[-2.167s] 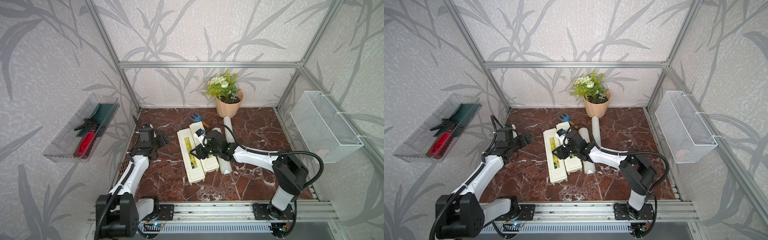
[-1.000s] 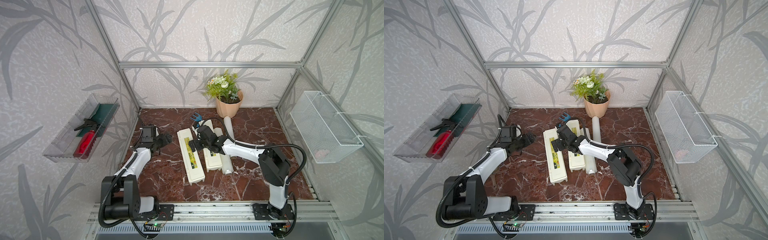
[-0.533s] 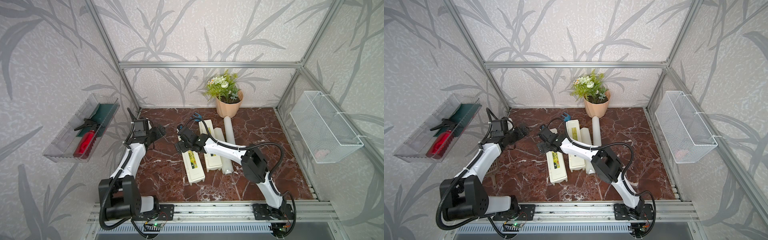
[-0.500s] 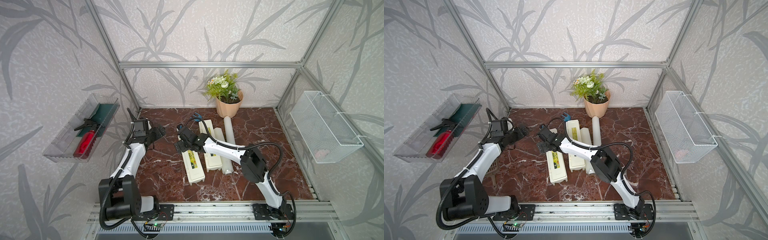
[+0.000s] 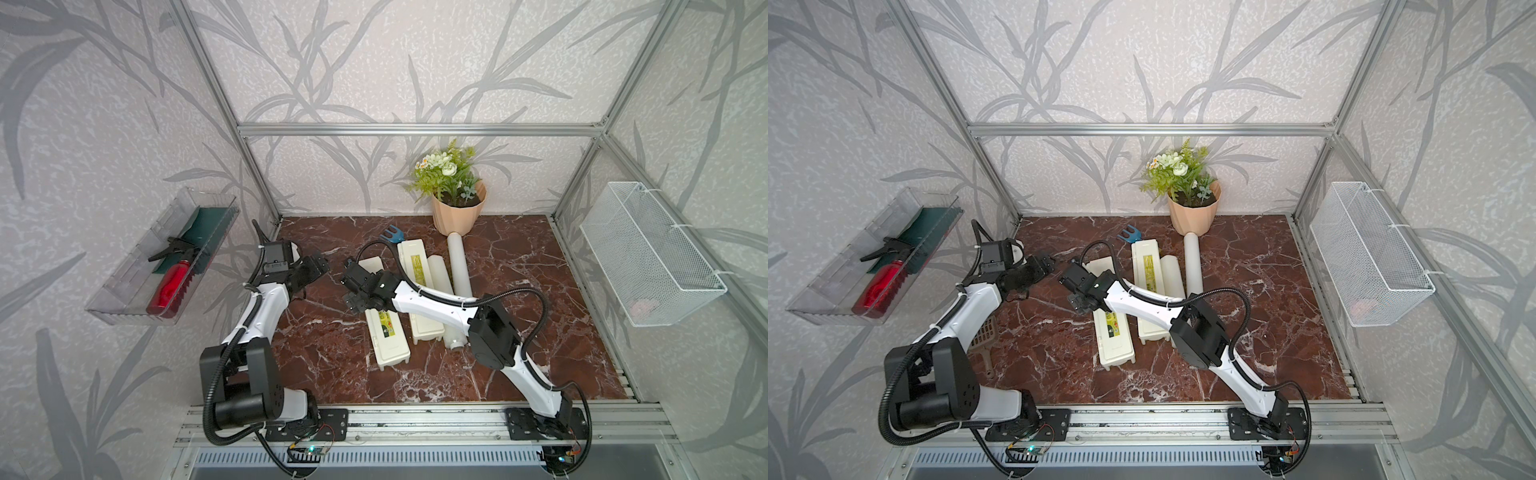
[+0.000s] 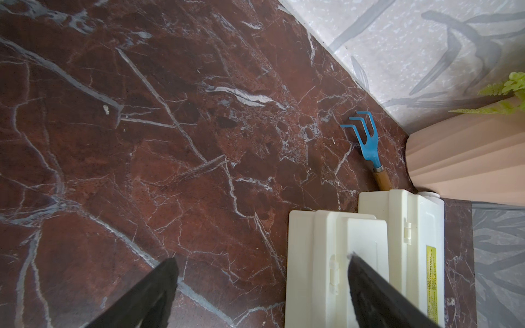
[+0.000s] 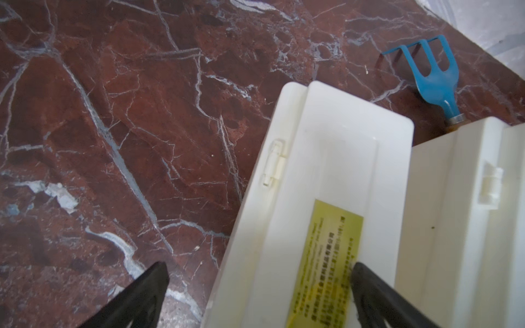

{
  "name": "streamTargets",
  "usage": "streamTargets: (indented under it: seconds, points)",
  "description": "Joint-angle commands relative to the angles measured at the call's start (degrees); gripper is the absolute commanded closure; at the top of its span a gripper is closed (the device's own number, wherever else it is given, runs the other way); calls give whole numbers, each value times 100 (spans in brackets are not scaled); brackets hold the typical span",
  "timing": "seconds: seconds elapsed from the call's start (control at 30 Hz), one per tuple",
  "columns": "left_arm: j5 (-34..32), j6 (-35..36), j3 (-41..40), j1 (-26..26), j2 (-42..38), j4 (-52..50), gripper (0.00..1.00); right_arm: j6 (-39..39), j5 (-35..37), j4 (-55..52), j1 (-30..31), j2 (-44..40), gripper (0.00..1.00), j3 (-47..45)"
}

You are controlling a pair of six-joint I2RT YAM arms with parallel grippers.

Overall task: Put plastic wrap rolls into dispensers
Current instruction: Pick up the plastic wrap cutting box from the center of the board.

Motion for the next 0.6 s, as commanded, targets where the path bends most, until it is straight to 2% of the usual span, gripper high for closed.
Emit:
streamTargets:
  seconds: [0.0, 0.1, 0.2, 0.57]
  points:
    - [159, 11, -28, 59, 48, 76, 7, 199, -165, -617, -91, 432, 0, 517]
    - [197, 26, -34, 77, 58, 68, 7, 409, -7, -1088, -119, 711, 0, 1010]
    - [162, 52, -52, 95, 31, 74, 7, 443, 28, -1298, -120, 661, 0, 1109]
    - [224, -35, -72, 148, 105, 148, 7, 731, 194, -1107, -325, 30, 0, 21]
